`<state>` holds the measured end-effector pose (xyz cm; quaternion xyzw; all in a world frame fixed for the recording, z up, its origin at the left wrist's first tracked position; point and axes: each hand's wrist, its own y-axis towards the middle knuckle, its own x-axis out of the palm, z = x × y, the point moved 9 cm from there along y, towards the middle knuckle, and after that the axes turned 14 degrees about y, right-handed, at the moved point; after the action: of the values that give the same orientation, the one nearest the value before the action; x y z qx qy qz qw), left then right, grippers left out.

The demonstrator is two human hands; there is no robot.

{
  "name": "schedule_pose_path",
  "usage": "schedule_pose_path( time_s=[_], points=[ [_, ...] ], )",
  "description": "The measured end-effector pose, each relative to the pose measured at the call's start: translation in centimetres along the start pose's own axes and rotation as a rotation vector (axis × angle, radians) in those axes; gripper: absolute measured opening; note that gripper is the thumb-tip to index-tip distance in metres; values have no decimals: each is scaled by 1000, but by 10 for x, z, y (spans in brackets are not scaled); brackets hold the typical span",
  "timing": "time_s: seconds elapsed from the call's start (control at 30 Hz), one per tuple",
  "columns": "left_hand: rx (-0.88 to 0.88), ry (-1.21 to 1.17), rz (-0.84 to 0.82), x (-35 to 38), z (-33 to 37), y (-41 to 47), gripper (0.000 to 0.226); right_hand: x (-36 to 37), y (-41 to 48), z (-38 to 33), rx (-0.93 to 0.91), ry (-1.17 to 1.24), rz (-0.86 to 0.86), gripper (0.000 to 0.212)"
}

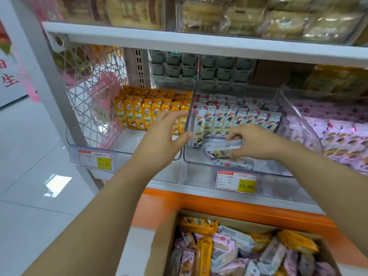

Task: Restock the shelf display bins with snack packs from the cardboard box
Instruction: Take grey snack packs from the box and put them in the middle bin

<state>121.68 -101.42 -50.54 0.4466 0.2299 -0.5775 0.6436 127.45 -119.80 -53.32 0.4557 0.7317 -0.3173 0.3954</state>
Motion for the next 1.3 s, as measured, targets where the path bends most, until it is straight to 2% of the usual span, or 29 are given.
schedule_pose_path(
  time_s=[0.1,0.23,0.33,0.4,0.5,0.57,0.67,0.73,0.9,1.1,1.17,1.23,1.3],
  points=[
    [149,184,142,-11,28,1,44,-34,-23,-27,-120,140,142,39],
    [191,229,73,7,53,1,49,-58,-49,-58,-207,254,254,44],
    [172,166,75,11,57,4,40,-61,-54,-56,-215,608,277,37],
    [161,200,102,8,54,8,43,-59,-48,-46,-203,747,297,32],
    [113,229,146,-1,35,14,49,-56,-27,-24,-155,663,394,28],
    [51,159,110,-1,16,17,48,-49,-8,-14,-117,549,432,27],
    [-9,-41,5,7,2,17,48,-33,26,-8,-63,336,428,46],
    [-2,-88,-3,9,1,16,48,-26,47,-9,-58,198,417,53],
    [9,-105,11,10,-3,19,46,-16,69,-6,-66,232,419,58],
    [6,-93,0,10,-1,18,45,-26,48,2,-52,341,479,59],
    [8,-96,-3,11,0,16,45,-26,35,8,-24,321,408,49],
    [9,-94,3,10,1,14,44,-6,28,14,14,246,157,44],
    [7,-84,11,10,3,14,44,24,20,21,64,127,-95,50]
  ],
)
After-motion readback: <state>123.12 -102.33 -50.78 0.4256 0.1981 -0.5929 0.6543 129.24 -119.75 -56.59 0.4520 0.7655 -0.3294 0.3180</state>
